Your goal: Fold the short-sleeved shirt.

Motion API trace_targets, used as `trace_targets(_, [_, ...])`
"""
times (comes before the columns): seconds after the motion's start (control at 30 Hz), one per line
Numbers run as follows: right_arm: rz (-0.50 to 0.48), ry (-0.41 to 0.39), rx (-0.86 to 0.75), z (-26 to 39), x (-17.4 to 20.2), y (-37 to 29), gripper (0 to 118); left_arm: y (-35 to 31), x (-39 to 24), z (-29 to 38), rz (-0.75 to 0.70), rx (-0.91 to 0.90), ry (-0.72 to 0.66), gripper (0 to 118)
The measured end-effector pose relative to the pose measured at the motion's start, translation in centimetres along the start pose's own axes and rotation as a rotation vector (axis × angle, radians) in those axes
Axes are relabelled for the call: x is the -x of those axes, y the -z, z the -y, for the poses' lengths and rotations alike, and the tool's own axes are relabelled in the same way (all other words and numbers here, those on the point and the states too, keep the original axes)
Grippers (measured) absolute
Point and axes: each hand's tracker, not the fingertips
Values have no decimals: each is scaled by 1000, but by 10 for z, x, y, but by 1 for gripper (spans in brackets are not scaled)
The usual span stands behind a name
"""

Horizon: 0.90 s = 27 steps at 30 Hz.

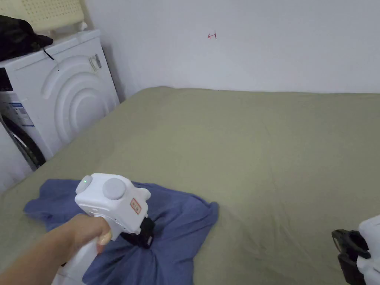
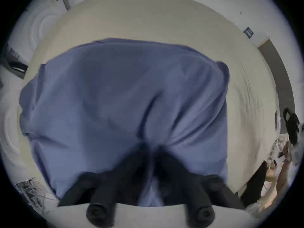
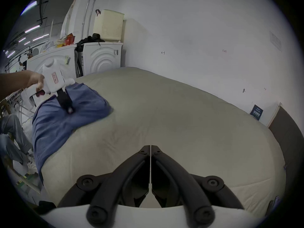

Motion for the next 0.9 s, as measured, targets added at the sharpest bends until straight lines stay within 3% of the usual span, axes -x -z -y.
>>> trace_targets(0.03, [6,-14,-4,2,-2,-4,2,-3,3,3,-35,-30,-41,0])
trace_targets(0.1, [13,-13,-3,5,-11,-10,2,-25,-9,13,28,-69,-67,0])
trace_targets(0.17, [26,14,6,7,-24,-15,2,-39,-20,21,25,-117,-47,0])
trace_targets(0.23, [60,61,24,10,-39,-19,2,-50,-16,15,93,-118,-115,0])
trace_targets(0.4, [138,82,41,19,-81,-40,2,-97,-44,6,87,-240,-87,0])
trace_targets(0.47, [174,107,36,22,-98,-53,2,-116,-64,-2,67,-309,-33,0])
trace_targets(0.63, [269,156,44,33,-137,-93,2,-151,-143,-34,183,-389,89,0])
trace_targets(0.9, [428,289,36,66,-187,-172,2,-154,-339,-53,442,-408,375,0])
